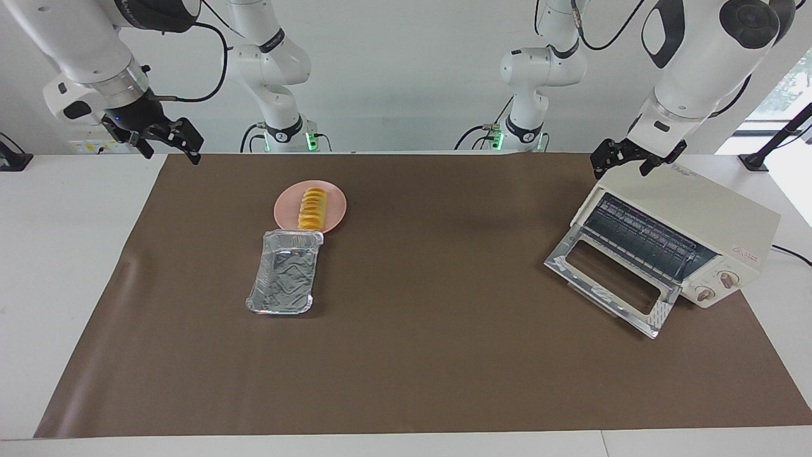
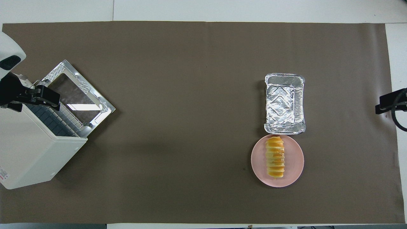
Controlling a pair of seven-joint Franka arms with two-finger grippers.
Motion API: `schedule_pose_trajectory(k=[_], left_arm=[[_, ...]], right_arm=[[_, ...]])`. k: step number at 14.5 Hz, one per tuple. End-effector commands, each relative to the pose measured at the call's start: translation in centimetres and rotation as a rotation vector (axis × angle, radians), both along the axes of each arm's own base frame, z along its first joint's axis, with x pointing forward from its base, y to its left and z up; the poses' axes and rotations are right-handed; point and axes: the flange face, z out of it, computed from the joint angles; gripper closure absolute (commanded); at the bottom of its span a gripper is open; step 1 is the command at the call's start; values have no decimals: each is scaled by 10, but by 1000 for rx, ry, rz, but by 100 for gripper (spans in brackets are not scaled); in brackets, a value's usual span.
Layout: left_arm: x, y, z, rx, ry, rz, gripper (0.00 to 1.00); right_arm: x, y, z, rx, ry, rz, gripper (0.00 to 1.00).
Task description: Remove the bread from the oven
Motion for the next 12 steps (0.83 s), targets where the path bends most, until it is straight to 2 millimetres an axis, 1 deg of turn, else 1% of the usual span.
schedule_pose_trajectory(k=[1,6,12], left_arm=[[-7,2,3,4,2,1,0],[-7,2,3,4,2,1,0],[-7,2,3,4,4,1,0]], right_arm=[[1,-1,5,-3,-18,75,0],[3,3,5,-1,-25,114,0],[3,4,6,1,-27,114,0]])
